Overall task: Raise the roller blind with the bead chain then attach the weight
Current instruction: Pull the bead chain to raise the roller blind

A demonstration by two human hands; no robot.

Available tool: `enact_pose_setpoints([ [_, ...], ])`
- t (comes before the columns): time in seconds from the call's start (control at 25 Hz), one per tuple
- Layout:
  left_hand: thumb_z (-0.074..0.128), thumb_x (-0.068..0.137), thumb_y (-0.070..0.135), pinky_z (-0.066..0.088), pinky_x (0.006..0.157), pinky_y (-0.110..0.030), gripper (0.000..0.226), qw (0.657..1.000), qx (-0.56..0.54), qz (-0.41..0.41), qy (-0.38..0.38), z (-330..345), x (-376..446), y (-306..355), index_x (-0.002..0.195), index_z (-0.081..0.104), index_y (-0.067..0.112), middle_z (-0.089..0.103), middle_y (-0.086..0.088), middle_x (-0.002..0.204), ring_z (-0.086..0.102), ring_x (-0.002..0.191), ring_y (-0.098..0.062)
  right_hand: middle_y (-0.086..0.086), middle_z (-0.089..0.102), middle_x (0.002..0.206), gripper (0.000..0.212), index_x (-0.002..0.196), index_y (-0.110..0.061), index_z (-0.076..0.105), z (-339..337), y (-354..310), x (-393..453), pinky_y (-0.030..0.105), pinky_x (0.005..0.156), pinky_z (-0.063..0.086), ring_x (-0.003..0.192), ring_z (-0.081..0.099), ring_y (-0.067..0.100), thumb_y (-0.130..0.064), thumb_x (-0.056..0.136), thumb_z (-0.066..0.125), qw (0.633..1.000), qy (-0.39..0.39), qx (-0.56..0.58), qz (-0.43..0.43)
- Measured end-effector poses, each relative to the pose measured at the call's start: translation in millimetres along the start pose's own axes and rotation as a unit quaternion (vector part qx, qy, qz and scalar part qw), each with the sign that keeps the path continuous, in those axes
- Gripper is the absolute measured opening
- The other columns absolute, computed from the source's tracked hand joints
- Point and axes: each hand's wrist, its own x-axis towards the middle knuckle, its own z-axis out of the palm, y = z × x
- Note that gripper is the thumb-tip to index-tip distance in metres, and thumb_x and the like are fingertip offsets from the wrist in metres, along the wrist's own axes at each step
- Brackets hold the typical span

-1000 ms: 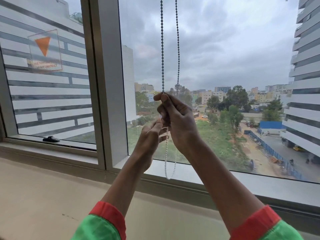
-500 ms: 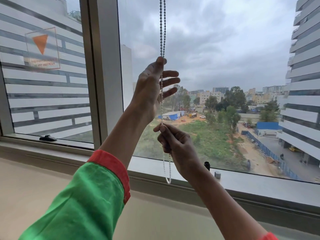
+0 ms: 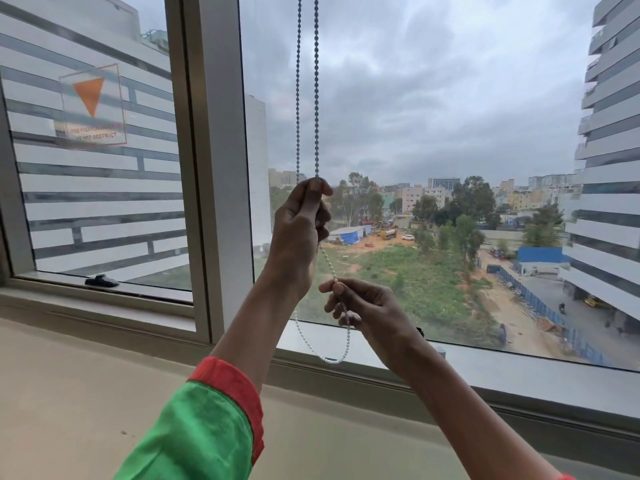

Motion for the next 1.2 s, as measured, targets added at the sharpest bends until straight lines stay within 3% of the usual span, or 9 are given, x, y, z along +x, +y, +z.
enact_pose_setpoints([
  [0.16,0.046,0.097,0.023,0.03,0.051,-0.018,0.027,1.0,-0.018,-0.022,0.001,-7,-17,-12,0.075,0.063,0.022,0.042,0.01,0.052,0.035,0.047,-0.004,0.0,0.075,0.084,0.037,0.091,-0.015,0.074,-12,-19,5,0.025,0.071,0.049,0.078,0.066,0.013,-0.046,0.076,0.058,0.999,0.033,0.016,0.014],
  [0.32,0.044,0.097,0.022,0.029,0.051,-0.018,0.026,0.998,-0.034,-0.046,-0.012,-3,-37,-27,0.078,0.061,0.019,0.039,0.006,0.054,0.034,0.048,-0.004,0.003,0.073,0.088,0.029,0.097,-0.01,0.069,-7,-56,26,0.029,0.076,0.053,0.082,0.069,0.017,-0.028,0.094,0.047,0.997,0.048,0.048,-0.027],
  [0.52,0.044,0.097,0.024,0.028,0.052,-0.019,0.025,0.998,-0.008,-0.063,-0.02,-5,-52,-40,0.077,0.059,0.019,0.038,0.012,0.048,0.032,0.047,-0.004,0.012,0.071,0.09,0.029,0.108,-0.002,0.064,13,-109,52,0.032,0.071,0.056,0.074,0.069,0.02,-0.02,0.098,0.043,0.994,0.035,0.057,-0.082],
  [0.6,0.043,0.097,0.024,0.029,0.05,-0.016,0.026,0.998,0.001,-0.049,-0.026,-6,-54,-41,0.076,0.058,0.02,0.038,0.012,0.049,0.033,0.046,-0.003,0.01,0.067,0.081,0.028,0.109,-0.001,0.063,22,-116,56,0.026,0.06,0.052,0.061,0.059,0.015,-0.019,0.098,0.045,0.995,0.036,0.035,-0.09],
  [0.68,0.044,0.097,0.024,0.03,0.05,-0.013,0.029,0.998,0.009,-0.044,-0.036,-3,-53,-40,0.072,0.06,0.024,0.038,0.012,0.05,0.033,0.047,-0.002,0.006,0.055,0.065,0.022,0.101,-0.002,0.065,31,-112,56,0.019,0.05,0.037,0.051,0.043,0.008,-0.012,0.097,0.045,0.991,0.051,0.034,-0.123],
  [0.84,0.042,0.098,0.02,0.032,0.058,-0.023,0.033,0.996,0.001,-0.059,-0.067,-10,-48,-38,0.073,0.063,0.021,0.054,0.007,0.051,0.041,0.054,-0.012,0.003,0.039,0.059,0.02,0.09,-0.008,0.064,42,-99,53,0.015,0.046,0.027,0.05,0.032,0.007,-0.007,0.096,0.046,0.982,0.074,0.033,-0.171],
  [1.0,0.038,0.099,0.023,0.051,0.072,-0.02,0.031,0.995,0.038,-0.073,-0.065,-25,-36,-32,0.093,0.068,0.017,0.076,0.002,0.079,0.069,0.077,-0.011,0.003,0.036,0.059,0.021,0.087,-0.01,0.064,34,-88,47,0.015,0.046,0.025,0.051,0.032,0.006,-0.007,0.096,0.045,0.981,0.069,0.03,-0.181],
  [1.08,0.035,0.1,0.023,0.052,0.086,-0.028,0.032,0.995,0.05,-0.061,-0.058,-27,-25,-24,0.101,0.067,0.017,0.075,-0.003,0.096,0.069,0.094,-0.014,0.005,0.036,0.059,0.02,0.089,-0.008,0.065,30,-80,42,0.013,0.047,0.032,0.048,0.036,0.004,-0.006,0.095,0.046,0.981,0.063,0.039,-0.177],
  [1.2,0.035,0.1,0.024,0.05,0.095,-0.035,0.032,0.998,0.031,-0.029,-0.055,-21,-3,-3,0.105,0.066,0.016,0.072,-0.009,0.103,0.067,0.102,-0.022,0.003,0.042,0.058,0.019,0.091,-0.005,0.066,29,-65,34,0.012,0.048,0.034,0.048,0.038,0.002,-0.003,0.093,0.047,0.984,0.062,0.062,-0.154],
])
